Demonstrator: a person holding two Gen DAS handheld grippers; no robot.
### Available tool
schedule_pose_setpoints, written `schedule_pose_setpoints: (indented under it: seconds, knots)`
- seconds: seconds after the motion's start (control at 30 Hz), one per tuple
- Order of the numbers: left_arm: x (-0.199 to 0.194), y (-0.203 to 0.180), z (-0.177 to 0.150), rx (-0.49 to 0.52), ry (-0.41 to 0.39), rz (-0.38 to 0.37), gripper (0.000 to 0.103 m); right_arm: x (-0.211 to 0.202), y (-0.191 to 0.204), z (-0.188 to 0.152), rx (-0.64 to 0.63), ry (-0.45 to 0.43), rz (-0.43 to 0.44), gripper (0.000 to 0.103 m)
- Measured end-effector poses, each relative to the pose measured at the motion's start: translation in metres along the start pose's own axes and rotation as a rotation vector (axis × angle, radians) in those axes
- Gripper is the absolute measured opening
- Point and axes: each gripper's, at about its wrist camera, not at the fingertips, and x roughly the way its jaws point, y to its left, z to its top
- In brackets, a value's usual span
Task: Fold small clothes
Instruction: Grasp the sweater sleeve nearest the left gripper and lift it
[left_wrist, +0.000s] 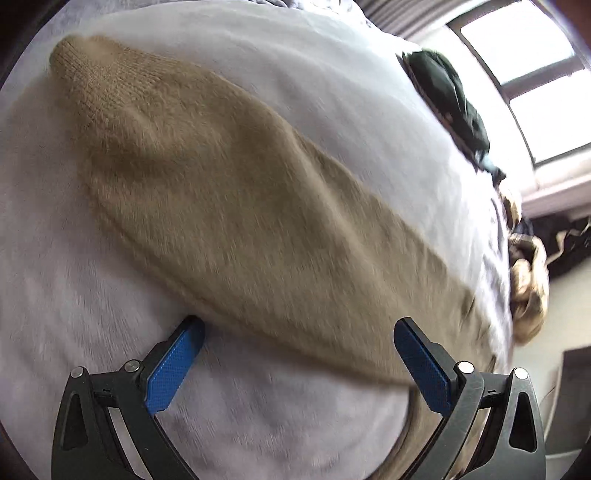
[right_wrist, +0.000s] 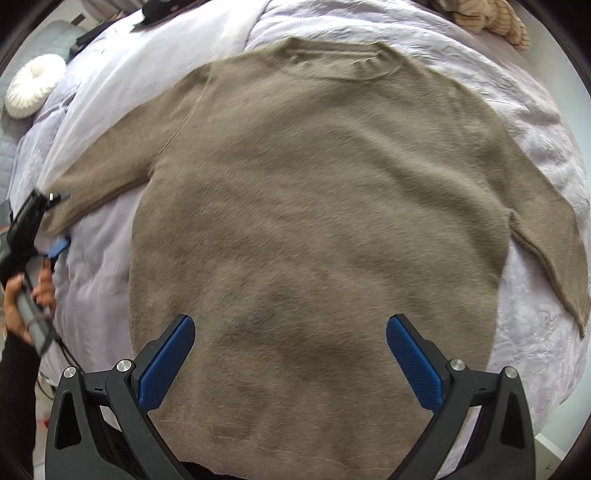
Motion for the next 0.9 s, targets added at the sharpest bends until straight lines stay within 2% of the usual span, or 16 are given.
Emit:
schedule_pose_setpoints:
  seconds: [0.1, 0.13, 0.17, 0.2, 0.23, 0.27, 0.37, 0.4, 0.47, 0.6, 0.7, 0.77, 0.8, 0.9]
  knots:
    - [-0.012, 0.015, 0.017, 0.006, -0.085, -0.01, 0.101, 0.007, 0.012, -0.002, -0.022, 0.014, 0.01, 0.103]
    - [-0.015, 0.017, 0.02, 0.013, -0.105, -0.007, 0.09, 0.008, 0.015, -0.002, -0.027, 0.02, 0.01, 0.103]
    - [-0.012, 0.01, 0.016, 0.013, -0.105, 0.005, 0.067, 0.009, 0.018, -0.002, -0.032, 0.022, 0.011, 0.103]
    - [-0.01, 0.008, 0.018, 0.018, -0.106, 0.024, 0.054, 0.01, 0.021, -0.003, -0.04, 0.023, 0.023, 0.103]
    - [-0.012, 0.011, 0.021, 0.026, -0.111, 0.03, 0.028, 0.011, 0.025, -0.003, -0.048, 0.023, 0.026, 0.103]
    - [-0.009, 0.004, 0.017, 0.031, -0.11, 0.028, 0.01, 0.012, 0.028, -0.003, -0.053, 0.019, 0.03, 0.103]
    - [-0.019, -0.004, 0.012, 0.096, -0.143, 0.011, 0.01, 0.015, 0.033, -0.004, -0.064, 0.017, 0.034, 0.103]
    - [-0.03, -0.013, 0.01, 0.153, -0.167, 0.011, 0.01, 0.014, 0.033, -0.005, -0.065, 0.013, 0.037, 0.103]
    - [-0.037, -0.044, -0.001, 0.232, -0.187, -0.003, 0.01, 0.015, 0.032, -0.004, -0.063, 0.002, 0.036, 0.103]
    - [-0.056, -0.12, -0.021, 0.429, -0.196, -0.095, 0.01, 0.011, 0.022, -0.004, -0.037, -0.038, 0.044, 0.103]
    - [-0.045, -0.179, -0.049, 0.538, -0.138, -0.175, 0.01, 0.003, 0.002, -0.004, 0.017, -0.057, 0.056, 0.103]
    - [-0.028, -0.223, -0.078, 0.621, -0.074, -0.229, 0.01, -0.002, -0.013, -0.005, 0.053, -0.072, 0.058, 0.103]
    - [-0.017, -0.247, -0.096, 0.681, -0.043, -0.236, 0.01, -0.004, -0.023, -0.006, 0.076, -0.08, 0.058, 0.103]
    - [0.011, -0.287, -0.141, 0.775, 0.044, -0.24, 0.01, -0.007, -0.05, -0.01, 0.139, -0.093, 0.056, 0.103]
